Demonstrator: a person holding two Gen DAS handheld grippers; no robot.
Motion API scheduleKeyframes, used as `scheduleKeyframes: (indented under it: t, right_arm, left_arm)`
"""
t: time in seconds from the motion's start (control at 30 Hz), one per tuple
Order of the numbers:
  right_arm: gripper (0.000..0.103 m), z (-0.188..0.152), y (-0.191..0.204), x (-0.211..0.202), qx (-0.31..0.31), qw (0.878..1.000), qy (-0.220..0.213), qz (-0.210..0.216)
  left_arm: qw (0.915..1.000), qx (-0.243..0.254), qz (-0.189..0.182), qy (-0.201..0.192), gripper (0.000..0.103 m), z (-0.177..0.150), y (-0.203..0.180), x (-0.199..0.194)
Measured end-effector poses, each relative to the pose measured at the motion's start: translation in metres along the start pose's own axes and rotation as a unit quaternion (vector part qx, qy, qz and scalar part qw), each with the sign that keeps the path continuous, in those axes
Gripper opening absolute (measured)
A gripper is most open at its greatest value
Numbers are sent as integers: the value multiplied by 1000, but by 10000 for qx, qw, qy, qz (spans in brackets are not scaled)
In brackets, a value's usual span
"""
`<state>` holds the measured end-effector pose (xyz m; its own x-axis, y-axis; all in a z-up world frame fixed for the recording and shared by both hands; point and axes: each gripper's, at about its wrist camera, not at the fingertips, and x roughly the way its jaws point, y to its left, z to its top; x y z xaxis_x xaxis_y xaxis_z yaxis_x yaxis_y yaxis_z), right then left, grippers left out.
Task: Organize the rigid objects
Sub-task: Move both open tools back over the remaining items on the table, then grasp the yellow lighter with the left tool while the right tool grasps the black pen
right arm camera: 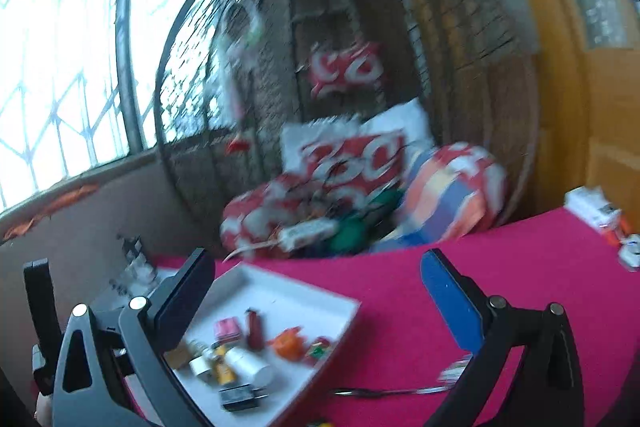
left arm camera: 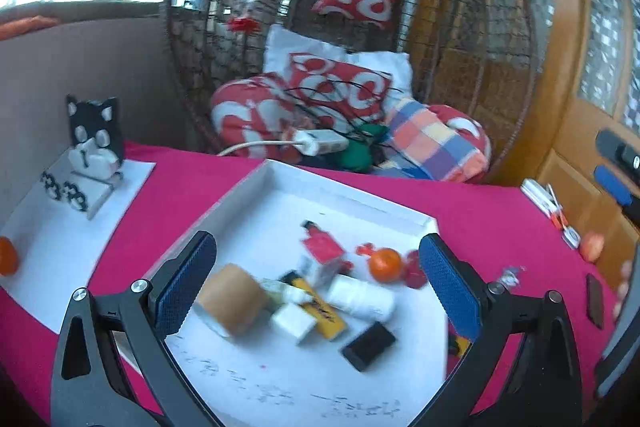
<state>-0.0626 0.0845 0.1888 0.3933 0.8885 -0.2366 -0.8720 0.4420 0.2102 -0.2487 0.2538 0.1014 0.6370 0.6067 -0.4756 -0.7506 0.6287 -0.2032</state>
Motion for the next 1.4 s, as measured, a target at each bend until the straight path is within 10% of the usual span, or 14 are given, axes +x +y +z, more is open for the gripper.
scheduleKeyframes:
  t: [0.3, 0.5, 0.63, 1.03, 1.27, 1.4]
  right_arm:
    - [103, -19, -78, -21, 523, 9960, 196, -697]
    - [103, -39, -120, -30, 1067, 9895, 410, -879]
    - [103, -42, -138, -41, 1328, 9864, 370, -899]
    - [103, -61, -179, -57, 1903, 9767, 459, -882]
    - [103, -68, -194, -61, 2367, 9675, 466, -756]
    - [103, -66, -190, -63, 2252, 9706, 475, -701]
  left_arm:
    - [9867, 884, -1134, 753, 102, -24, -79, 14]
    - [9337, 1768, -2623, 1677, 102, -53, -157, 35]
    - [9125, 2175, -2666, 2215, 102, -73, -193, 67]
    - [8936, 2680, -1881, 3071, 102, -102, -204, 106]
    - [8683, 2233, -2638, 3559, 102, -120, -198, 55]
    - [8822, 2346, -2506, 3222, 102, -111, -193, 36]
